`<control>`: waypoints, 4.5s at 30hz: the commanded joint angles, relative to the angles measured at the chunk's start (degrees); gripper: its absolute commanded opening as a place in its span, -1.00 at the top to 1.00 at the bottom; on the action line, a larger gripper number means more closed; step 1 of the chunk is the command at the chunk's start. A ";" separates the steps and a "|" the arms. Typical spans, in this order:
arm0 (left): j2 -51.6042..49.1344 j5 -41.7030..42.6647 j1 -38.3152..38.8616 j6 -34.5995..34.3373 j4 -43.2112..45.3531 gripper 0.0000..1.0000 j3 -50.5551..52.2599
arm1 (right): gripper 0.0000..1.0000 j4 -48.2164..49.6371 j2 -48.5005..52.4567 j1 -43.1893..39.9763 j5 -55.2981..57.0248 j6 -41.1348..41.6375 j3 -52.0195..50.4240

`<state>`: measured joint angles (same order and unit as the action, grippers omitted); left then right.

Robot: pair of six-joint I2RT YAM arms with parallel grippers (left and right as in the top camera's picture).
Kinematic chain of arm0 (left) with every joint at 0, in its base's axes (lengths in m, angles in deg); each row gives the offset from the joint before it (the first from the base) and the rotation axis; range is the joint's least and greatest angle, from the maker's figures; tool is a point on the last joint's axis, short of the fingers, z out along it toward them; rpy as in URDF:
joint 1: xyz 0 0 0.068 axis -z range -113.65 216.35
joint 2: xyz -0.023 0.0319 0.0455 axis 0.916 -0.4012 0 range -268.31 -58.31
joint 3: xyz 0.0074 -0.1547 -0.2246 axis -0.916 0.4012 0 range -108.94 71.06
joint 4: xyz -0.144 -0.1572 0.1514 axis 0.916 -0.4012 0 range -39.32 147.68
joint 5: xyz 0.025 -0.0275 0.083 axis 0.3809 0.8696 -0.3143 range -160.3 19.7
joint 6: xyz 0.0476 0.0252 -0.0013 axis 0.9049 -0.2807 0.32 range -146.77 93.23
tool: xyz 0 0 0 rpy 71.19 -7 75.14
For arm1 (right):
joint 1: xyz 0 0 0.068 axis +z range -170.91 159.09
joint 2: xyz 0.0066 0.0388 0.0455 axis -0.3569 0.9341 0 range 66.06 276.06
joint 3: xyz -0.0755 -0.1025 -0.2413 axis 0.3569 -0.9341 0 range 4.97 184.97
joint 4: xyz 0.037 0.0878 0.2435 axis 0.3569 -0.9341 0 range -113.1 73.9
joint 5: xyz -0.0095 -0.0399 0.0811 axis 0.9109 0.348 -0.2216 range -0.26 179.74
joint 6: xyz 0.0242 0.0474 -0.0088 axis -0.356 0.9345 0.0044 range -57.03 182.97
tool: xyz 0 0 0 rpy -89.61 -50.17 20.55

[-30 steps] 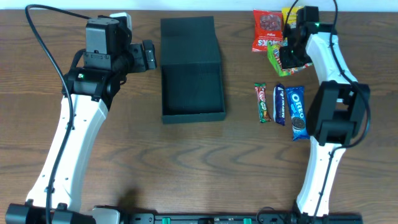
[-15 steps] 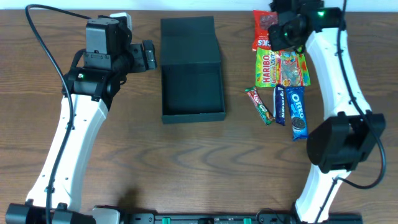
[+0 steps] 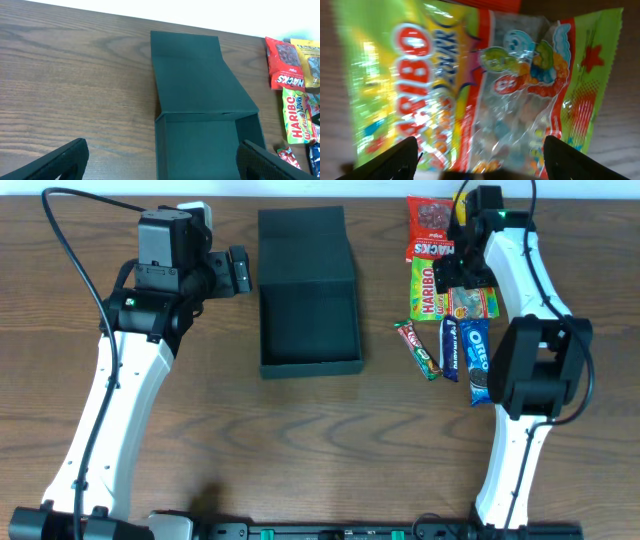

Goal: Pack container
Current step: 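Grasp the green Haribo and clear gummy bags with the right gripper, then carry the gummy bags with the right gripper and drop into box, then move the right gripper back over the snack bars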

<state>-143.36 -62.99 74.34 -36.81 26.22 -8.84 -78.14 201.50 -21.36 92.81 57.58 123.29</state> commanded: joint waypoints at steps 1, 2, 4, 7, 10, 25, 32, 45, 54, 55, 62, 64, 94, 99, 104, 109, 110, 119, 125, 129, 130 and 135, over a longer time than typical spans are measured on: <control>1.18 -0.22 -0.15 1.09 0.02 -0.90 0.13 | -0.57 0.94 1.70 -0.76 0.39 1.07 -0.07; 1.18 -0.22 -0.15 1.16 0.02 -0.90 0.13 | -0.57 1.14 2.58 -1.01 -0.22 1.05 -0.07; 1.18 -0.22 -0.15 1.29 0.00 -0.90 0.13 | -0.53 1.09 4.76 -1.09 -1.64 1.03 -0.07; 1.18 -0.22 -0.15 1.29 0.00 -0.91 0.13 | -0.44 0.70 7.54 -1.03 -2.01 1.05 -0.07; 1.18 -0.22 -0.15 1.29 0.00 -0.90 0.13 | -0.36 0.44 9.88 -0.96 -2.01 1.05 -0.07; 1.18 -0.24 -0.15 1.29 0.44 -0.90 0.13 | 0.97 -0.85 12.02 -1.03 -1.99 1.09 0.20; 1.20 -0.24 -0.15 1.29 1.16 -0.90 0.13 | 0.97 -4.85 8.13 -0.96 -2.01 3.74 4.85; 1.20 -0.61 -0.50 5.68 1.95 -0.91 -2.03 | 0.97 -5.77 -10.62 4.55 -4.66 1.29 9.62; 4.50 -1.99 -3.85 8.81 1.92 -0.90 -2.14 | 0.97 -10.19 -12.31 14.78 -21.09 -25.92 8.94; 5.18 -1.97 -4.37 8.81 1.92 -0.91 -2.14 | 0.98 -10.62 -12.31 15.76 -21.35 -27.82 8.92; 11.69 -1.95 -9.73 8.81 1.92 -0.91 -2.14 | 0.97 -10.82 -11.56 24.17 -21.38 -40.13 8.39; 12.59 -1.92 -10.34 8.81 1.92 -0.90 -2.14 | 0.97 -10.86 -10.88 25.94 -21.38 -42.71 8.28; 13.55 -1.95 -10.67 12.87 1.92 -0.90 -2.14 | -0.98 -6.29 -2.47 32.09 -19.71 -43.69 8.00; 13.55 -1.95 -10.67 12.87 1.90 -0.90 -2.14 | -0.98 -6.29 -2.80 31.85 -16.33 -37.00 8.00; 13.53 -1.95 -10.67 12.87 1.66 -0.90 -2.14 | -0.98 -2.82 -3.13 30.58 -7.23 -23.12 8.50; 13.11 -1.68 -10.64 12.83 1.20 -0.90 -2.12 | -0.98 1.25 -4.74 25.44 1.22 -2.97 9.57; 12.98 -1.53 -10.64 12.83 1.07 -0.90 -2.12 | -0.98 1.18 -4.92 24.22 0.98 -2.21 9.57; 9.64 0.07 -10.58 12.85 -1.53 -0.90 -2.12 | -0.98 -5.29 -5.05 11.19 0.59 0.24 9.55; 6.40 5.11 -10.47 12.79 -1.73 -0.90 -2.12 | -0.99 -9.84 -5.05 3.13 2.03 2.82 9.46; 5.57 5.07 -9.77 12.85 -1.68 -0.91 -2.12 | -0.88 -13.99 -5.05 -1.81 1.86 3.26 9.38; 5.55 4.72 -9.57 12.83 -1.51 -0.90 -2.12 | -0.88 -15.19 -5.05 -2.67 1.86 3.26 9.38; 5.55 4.31 -9.25 12.83 -0.37 -0.90 -2.12 | -0.81 -20.92 -5.35 -5.75 -1.42 3.19 9.38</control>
<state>-137.77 -59.01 64.98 -24.79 25.15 -9.43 -98.38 198.75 -26.85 93.75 59.81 131.66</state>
